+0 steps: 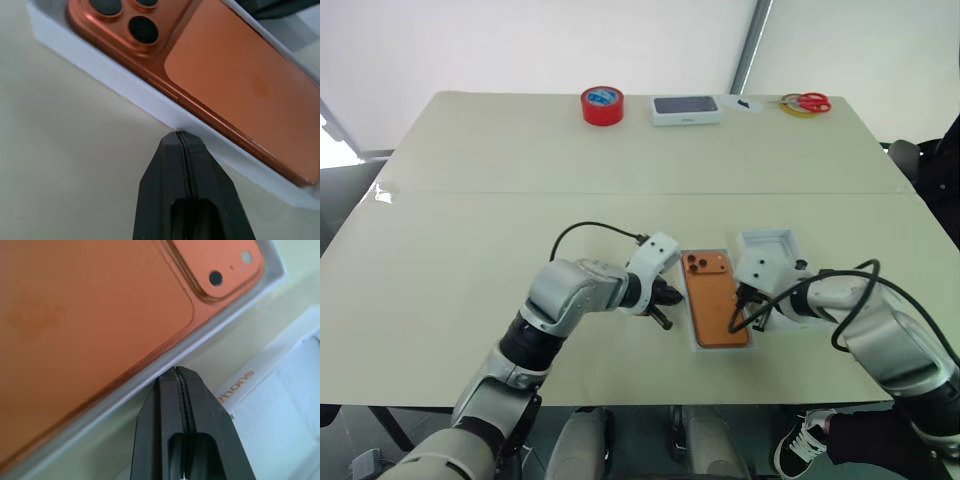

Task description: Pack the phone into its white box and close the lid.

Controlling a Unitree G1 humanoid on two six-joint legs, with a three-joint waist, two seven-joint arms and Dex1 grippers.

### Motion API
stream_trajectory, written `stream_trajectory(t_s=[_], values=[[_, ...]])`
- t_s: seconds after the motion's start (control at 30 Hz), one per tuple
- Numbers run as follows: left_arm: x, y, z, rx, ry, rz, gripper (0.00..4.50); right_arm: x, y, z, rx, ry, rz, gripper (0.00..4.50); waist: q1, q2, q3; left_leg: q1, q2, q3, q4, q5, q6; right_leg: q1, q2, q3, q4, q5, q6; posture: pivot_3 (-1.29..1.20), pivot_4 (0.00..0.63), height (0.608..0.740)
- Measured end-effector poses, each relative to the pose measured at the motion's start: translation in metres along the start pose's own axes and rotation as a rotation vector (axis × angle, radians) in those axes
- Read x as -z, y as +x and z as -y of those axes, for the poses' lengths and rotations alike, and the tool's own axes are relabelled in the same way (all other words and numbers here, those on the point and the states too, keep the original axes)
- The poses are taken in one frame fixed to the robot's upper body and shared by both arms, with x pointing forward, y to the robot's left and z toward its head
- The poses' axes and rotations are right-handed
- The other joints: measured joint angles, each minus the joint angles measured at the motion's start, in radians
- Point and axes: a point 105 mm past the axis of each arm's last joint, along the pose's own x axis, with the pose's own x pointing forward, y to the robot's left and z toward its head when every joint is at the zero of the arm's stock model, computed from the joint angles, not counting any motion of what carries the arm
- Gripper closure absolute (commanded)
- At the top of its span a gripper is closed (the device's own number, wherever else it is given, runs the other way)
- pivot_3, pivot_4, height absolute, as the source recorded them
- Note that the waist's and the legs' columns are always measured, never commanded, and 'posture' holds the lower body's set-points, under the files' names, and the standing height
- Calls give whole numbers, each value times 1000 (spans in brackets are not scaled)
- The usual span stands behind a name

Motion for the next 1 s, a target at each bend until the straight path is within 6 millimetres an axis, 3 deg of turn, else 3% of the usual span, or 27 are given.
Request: stream_trajectory(t_s=[0.73,0.83,1.0], values=[[-3,6,-3,20,-62,25,4484,9,-9,1,-17,13,-25,4500,0,0,0,0,0,0,1,0,0,0,0,0,0,1,-1,0,150,732],[-2,0,-7,4,-54,25,4500,9,-23,7,-49,44,-2,3719,0,0,0,0,0,0,0,0,0,0,0,0,0,1,-1,0,150,732],[3,-27,-24,-66,-32,60,4500,3,-52,27,-21,99,45,1235,-3,1,0,0,2,0,0,0,0,-1,2,0,0,1,-2,0,150,732]])
